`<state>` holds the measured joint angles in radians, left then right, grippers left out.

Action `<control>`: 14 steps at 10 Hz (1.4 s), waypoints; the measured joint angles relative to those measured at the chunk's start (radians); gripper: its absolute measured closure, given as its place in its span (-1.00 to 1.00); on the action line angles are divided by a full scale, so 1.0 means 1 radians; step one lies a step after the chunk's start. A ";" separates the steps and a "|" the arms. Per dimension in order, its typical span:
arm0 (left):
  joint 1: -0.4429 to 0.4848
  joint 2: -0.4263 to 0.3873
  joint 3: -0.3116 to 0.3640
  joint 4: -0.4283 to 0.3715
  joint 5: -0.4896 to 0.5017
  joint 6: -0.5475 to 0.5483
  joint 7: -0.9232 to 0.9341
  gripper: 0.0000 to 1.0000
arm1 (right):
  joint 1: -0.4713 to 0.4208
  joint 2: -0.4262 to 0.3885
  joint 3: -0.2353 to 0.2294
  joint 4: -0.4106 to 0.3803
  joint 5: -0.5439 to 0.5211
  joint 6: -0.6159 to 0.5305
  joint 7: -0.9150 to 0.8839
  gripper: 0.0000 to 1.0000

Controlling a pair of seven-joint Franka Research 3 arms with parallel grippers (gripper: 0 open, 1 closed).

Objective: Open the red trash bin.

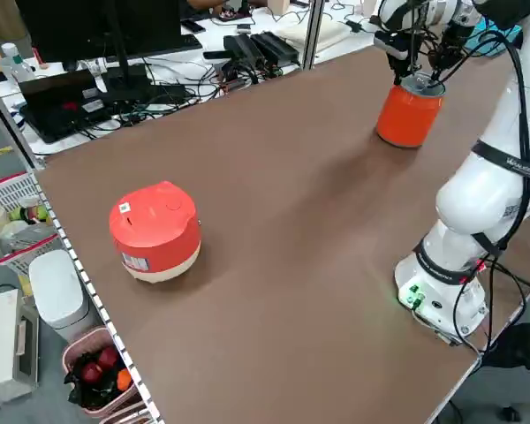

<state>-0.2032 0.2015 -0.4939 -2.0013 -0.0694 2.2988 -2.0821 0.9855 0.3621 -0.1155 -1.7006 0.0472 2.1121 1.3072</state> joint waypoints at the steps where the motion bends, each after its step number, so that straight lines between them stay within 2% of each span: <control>1: 0.001 0.000 0.000 -0.001 0.000 0.000 0.000 0.98 | 0.000 0.003 0.000 0.000 0.000 0.002 0.002 0.98; 9: 0.001 0.000 -0.001 -0.001 0.000 0.000 0.000 0.98 | 0.000 0.004 -0.005 0.018 0.000 -0.005 0.014 0.98; 12: 0.001 -0.001 -0.002 -0.001 0.000 0.001 0.000 0.98 | -0.010 -0.015 -0.021 0.082 0.000 -0.086 0.015 0.98; 14: 0.003 -0.001 -0.002 -0.001 0.000 0.000 0.000 0.98 | -0.035 -0.069 -0.027 0.100 -0.003 -0.136 0.013 0.98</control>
<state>-0.2006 0.2006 -0.4959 -2.0023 -0.0695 2.2993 -2.0821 0.9507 0.2931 -0.1426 -1.6001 0.0438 1.9763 1.3203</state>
